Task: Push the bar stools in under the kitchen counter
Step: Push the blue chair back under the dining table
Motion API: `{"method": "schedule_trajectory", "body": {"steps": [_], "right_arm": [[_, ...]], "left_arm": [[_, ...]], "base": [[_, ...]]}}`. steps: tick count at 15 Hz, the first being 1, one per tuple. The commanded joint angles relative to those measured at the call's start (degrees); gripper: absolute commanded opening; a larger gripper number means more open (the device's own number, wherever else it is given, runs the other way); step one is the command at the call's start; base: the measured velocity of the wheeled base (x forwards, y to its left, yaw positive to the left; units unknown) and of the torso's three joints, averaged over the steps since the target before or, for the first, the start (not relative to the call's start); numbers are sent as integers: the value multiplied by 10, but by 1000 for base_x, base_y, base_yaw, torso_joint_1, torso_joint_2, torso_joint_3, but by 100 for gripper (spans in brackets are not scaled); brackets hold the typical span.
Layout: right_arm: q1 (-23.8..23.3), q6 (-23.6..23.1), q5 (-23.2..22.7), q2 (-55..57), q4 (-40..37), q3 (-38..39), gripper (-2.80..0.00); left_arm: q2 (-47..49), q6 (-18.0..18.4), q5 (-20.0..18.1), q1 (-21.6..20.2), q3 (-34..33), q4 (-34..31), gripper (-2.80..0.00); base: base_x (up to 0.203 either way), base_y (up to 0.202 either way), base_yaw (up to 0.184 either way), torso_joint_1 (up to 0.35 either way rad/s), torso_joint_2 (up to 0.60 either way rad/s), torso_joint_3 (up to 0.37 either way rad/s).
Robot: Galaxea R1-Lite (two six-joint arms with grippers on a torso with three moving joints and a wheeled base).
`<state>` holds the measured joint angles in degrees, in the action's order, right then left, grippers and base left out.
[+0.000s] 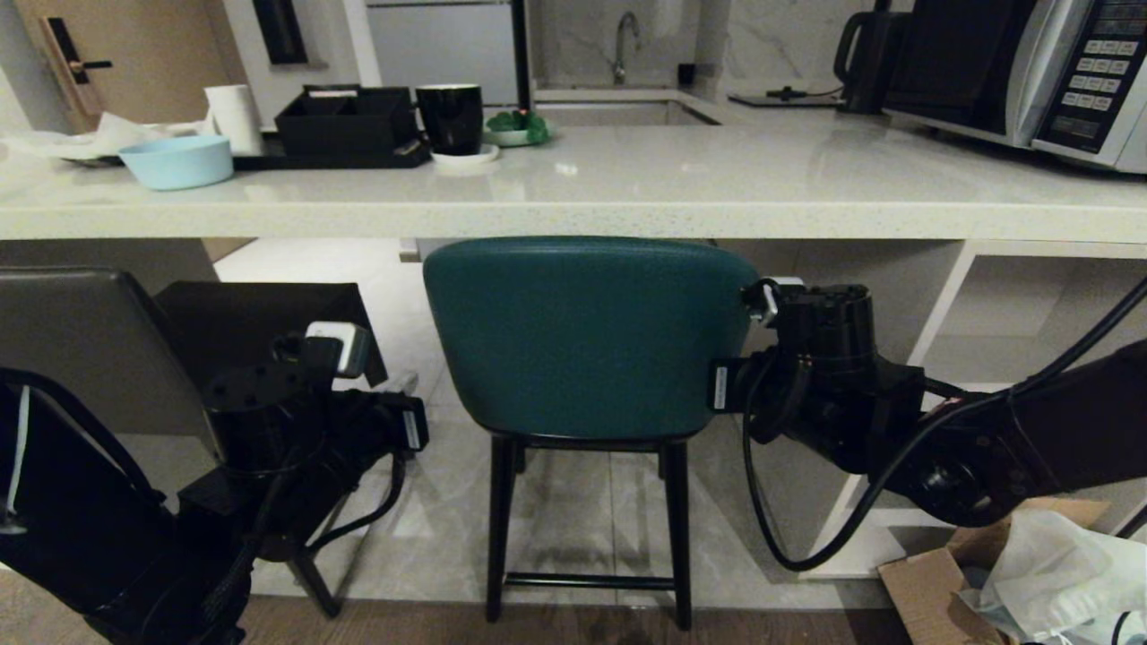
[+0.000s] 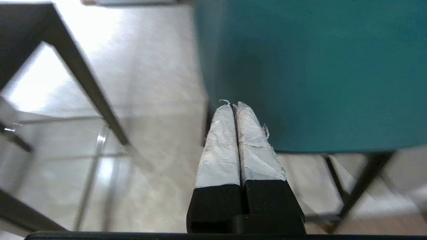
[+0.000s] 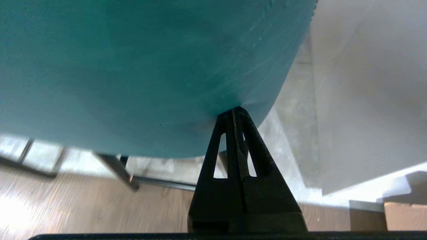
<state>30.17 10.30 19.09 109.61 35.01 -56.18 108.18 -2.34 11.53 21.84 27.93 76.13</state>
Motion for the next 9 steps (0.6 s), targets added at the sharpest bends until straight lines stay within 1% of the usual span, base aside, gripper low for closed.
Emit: {"method": "schedule_trajectory", "body": {"steps": [1, 5, 7, 9], "right_arm": [[-3, 2, 0, 25, 4, -20, -280], [10, 2, -1, -28, 5, 38, -280], [20, 2, -1, -66, 4, 64, -280], [34, 3, 0, -92, 3, 86, -280]], "left_arm": [[0, 7, 1, -9, 20, 2, -280], [-14, 4, -1, -12, -12, 3, -280], [-1, 5, -2, -12, 3, 3, -280], [30, 4, -1, -10, 34, 3, -280]], "base": [[0, 0, 0, 0, 0, 0], [0, 0, 0, 0, 0, 0], [0, 0, 0, 0, 0, 0], [0, 0, 0, 0, 0, 0]]}}
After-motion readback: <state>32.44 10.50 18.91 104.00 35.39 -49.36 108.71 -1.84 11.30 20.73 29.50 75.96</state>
